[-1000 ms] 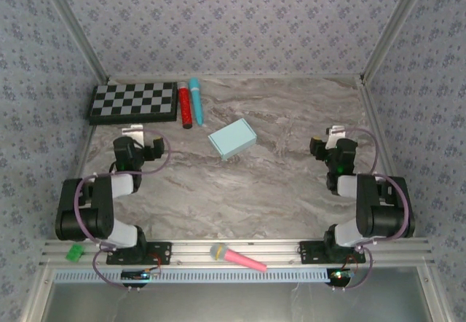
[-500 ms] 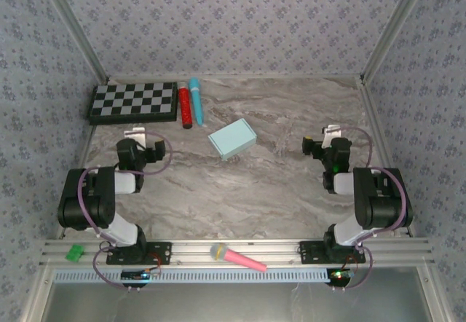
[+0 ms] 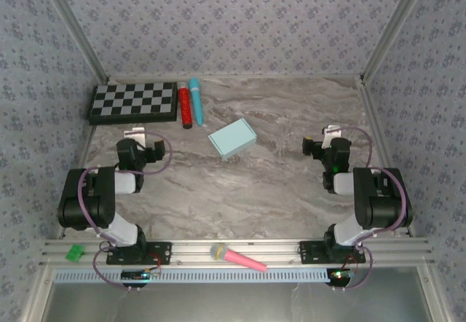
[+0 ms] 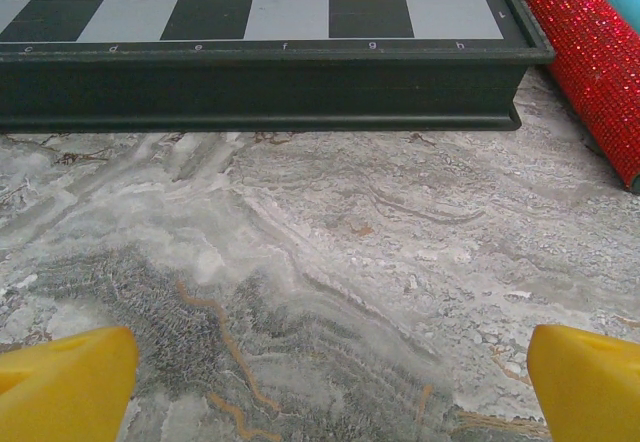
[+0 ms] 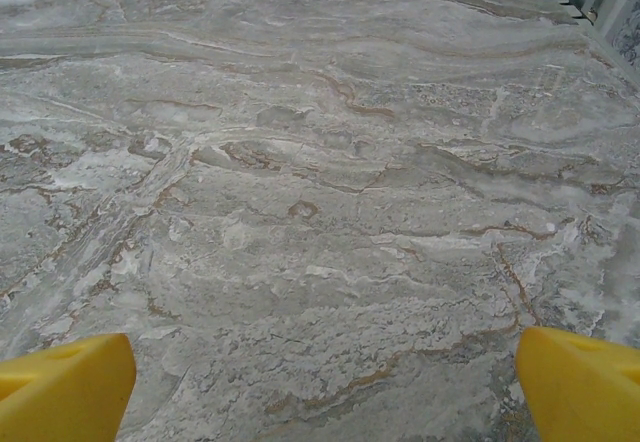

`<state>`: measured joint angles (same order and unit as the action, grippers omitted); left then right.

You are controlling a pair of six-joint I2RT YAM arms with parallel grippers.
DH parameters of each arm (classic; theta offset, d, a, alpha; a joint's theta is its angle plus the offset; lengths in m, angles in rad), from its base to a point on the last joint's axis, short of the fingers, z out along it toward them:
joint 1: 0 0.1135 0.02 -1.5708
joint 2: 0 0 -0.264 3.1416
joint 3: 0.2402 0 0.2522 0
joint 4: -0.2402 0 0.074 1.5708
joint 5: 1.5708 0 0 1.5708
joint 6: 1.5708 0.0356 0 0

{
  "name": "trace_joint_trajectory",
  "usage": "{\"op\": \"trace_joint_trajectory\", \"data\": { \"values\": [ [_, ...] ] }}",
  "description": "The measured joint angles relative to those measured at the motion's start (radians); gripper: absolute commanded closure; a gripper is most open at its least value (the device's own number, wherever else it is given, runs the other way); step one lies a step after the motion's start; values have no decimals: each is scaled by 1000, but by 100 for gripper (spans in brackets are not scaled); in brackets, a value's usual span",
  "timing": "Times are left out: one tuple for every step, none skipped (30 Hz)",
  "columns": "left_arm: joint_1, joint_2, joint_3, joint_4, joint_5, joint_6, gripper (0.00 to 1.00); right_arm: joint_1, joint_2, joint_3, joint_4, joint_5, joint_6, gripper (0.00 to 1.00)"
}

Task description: Fold the paper box

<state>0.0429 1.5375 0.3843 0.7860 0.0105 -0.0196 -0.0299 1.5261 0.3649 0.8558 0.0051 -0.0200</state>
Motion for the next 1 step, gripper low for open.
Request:
{"op": "trace_joint_trajectory", "data": {
  "values": [
    [0, 0, 0, 0, 0, 0, 1, 0, 0, 0, 0, 0, 0, 1]
  ]
}}
